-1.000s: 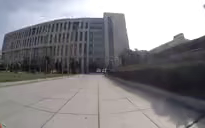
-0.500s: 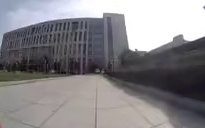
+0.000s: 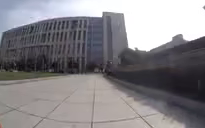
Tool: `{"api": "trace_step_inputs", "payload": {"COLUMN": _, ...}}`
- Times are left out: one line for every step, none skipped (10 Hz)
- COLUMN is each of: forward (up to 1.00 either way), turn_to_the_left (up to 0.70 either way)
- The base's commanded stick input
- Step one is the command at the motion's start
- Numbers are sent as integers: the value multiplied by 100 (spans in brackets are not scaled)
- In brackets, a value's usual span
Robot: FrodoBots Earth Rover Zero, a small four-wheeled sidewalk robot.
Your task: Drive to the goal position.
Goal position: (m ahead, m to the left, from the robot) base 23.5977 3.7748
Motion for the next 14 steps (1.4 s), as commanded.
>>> {"api": "trace_step_inputs", "payload": {"forward": 100, "turn_to_the_left": 0}}
{"api": "trace_step_inputs", "payload": {"forward": 100, "turn_to_the_left": 0}}
{"api": "trace_step_inputs", "payload": {"forward": 100, "turn_to_the_left": 0}}
{"api": "trace_step_inputs", "payload": {"forward": 100, "turn_to_the_left": 0}}
{"api": "trace_step_inputs", "payload": {"forward": 100, "turn_to_the_left": 0}}
{"api": "trace_step_inputs", "payload": {"forward": 100, "turn_to_the_left": 0}}
{"api": "trace_step_inputs", "payload": {"forward": 100, "turn_to_the_left": 0}}
{"api": "trace_step_inputs", "payload": {"forward": 100, "turn_to_the_left": 0}}
{"api": "trace_step_inputs", "payload": {"forward": 100, "turn_to_the_left": 0}}
{"api": "trace_step_inputs", "payload": {"forward": 100, "turn_to_the_left": 0}}
{"api": "trace_step_inputs", "payload": {"forward": 100, "turn_to_the_left": 0}}
{"api": "trace_step_inputs", "payload": {"forward": 100, "turn_to_the_left": 6}}
{"api": "trace_step_inputs", "payload": {"forward": 100, "turn_to_the_left": 33}}
{"api": "trace_step_inputs", "payload": {"forward": 100, "turn_to_the_left": 40}}
